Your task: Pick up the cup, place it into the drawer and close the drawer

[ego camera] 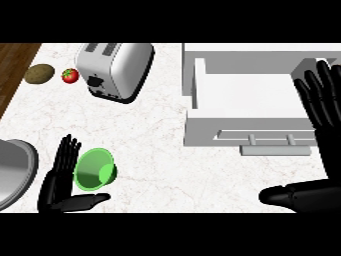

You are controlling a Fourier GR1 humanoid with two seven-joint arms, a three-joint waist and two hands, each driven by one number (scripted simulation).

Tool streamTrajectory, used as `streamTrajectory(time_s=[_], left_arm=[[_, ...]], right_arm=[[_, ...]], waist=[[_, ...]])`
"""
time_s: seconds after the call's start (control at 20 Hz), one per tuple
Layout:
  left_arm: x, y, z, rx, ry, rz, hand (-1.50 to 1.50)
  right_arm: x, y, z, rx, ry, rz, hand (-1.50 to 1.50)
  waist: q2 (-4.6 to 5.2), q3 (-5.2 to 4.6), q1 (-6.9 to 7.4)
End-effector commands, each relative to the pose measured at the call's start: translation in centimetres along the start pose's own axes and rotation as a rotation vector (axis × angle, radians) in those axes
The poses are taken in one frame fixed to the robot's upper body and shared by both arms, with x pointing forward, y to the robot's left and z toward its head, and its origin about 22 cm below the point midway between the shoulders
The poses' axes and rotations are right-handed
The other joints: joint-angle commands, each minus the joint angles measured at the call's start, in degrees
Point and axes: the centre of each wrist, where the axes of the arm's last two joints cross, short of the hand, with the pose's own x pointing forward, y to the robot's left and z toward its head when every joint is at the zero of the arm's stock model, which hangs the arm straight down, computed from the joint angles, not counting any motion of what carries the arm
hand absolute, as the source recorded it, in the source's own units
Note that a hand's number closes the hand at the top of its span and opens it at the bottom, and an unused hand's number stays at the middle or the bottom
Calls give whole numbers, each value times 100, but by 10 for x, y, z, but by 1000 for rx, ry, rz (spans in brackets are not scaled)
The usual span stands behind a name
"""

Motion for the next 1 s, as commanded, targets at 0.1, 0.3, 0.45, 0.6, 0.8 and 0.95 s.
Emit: streamTrajectory(time_s=[0.1, 0.3, 0.45, 0.6, 0.8, 0.95], left_arm=[[-29, 1, 18, -12, 12, -2, -150], [-42, -13, 1, -35, -5, 5, -150], [-34, 20, -7, -17, -16, 36, -150], [-31, -13, -13, -55, 0, 68, -150], [-34, 5, -1, -21, -5, 92, -150], [-44, 15, -14, -22, 13, 144, -150]], right_arm=[[9, 2, 13, 11, -3, 7, -150], [9, 5, 0, 9, -1, -13, -150], [10, 2, 7, 1, 2, -3, -150], [4, 2, -4, -8, -4, 1, -150], [13, -2, 13, -4, 5, 3, -150], [9, -4, 9, 5, -13, -14, -150]], waist=[[-2, 0, -8], [2, -1, -11], [1, -1, -11], [0, 0, 1], [-3, 0, -5], [3, -2, -23]])
